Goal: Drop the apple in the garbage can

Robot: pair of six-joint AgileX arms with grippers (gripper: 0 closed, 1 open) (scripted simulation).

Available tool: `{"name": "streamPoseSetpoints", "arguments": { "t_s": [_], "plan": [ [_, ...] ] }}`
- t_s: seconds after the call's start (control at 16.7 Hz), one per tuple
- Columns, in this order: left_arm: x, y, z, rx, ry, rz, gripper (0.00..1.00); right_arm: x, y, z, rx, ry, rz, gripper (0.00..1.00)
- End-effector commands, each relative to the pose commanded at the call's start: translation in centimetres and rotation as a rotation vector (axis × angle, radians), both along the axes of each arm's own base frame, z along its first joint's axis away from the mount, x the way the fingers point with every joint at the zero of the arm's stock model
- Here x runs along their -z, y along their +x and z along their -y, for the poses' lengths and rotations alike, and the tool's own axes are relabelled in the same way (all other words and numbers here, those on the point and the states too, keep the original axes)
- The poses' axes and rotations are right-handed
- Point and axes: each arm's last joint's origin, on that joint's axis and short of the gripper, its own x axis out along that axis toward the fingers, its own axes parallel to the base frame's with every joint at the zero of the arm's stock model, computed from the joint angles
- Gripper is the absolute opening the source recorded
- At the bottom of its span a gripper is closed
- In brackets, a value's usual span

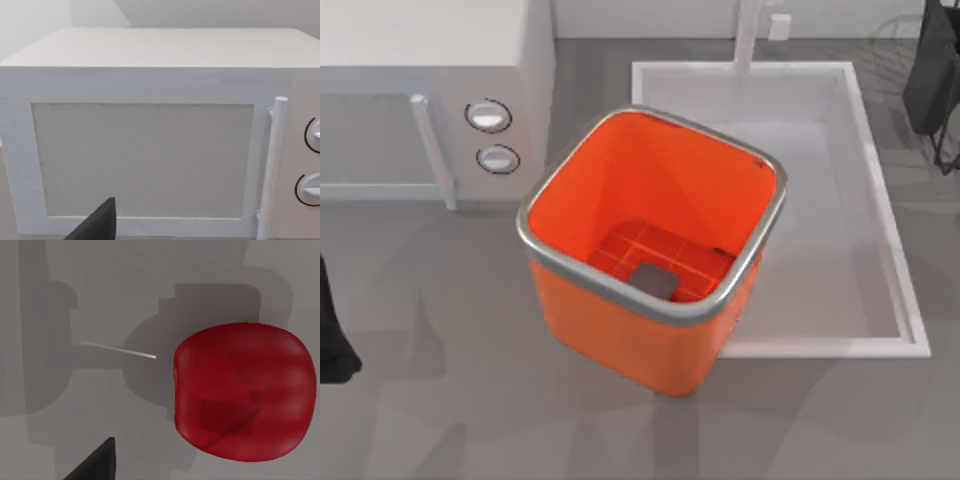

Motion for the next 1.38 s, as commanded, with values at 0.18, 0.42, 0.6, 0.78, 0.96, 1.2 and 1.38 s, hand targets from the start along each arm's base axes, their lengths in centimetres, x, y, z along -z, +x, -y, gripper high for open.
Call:
{"name": "streamPoseSetpoints", "arguments": {
  "t_s": [0.18,0.42,0.6,0.78,0.96,1.2,1.38],
  "plan": [
    [0.0,0.0,0.0,0.000,0.000,0.000,1.00,0.0,0.0,-0.2,-0.005,-0.001,0.002,1.00],
    [0.0,0.0,0.0,0.000,0.000,0.000,1.00,2.2,-0.1,-0.1,0.001,0.001,-0.003,1.00],
    [0.0,0.0,0.0,0.000,0.000,0.000,1.00,5.3,-0.2,-0.1,0.000,-0.002,0.009,1.00],
    [0.0,0.0,0.0,0.000,0.000,0.000,1.00,7.0,-0.5,-0.2,0.000,0.000,0.000,1.00],
    [0.0,0.0,0.0,0.000,0.000,0.000,1.00,7.0,-0.5,-0.2,0.000,0.000,0.000,1.00],
    [0.0,0.0,0.0,0.000,0.000,0.000,1.00,7.0,-0.5,-0.2,0.000,0.000,0.000,0.70],
    [0.0,0.0,0.0,0.000,0.000,0.000,1.00,7.0,-0.5,-0.2,0.000,0.000,0.000,0.47]
  ]
}}
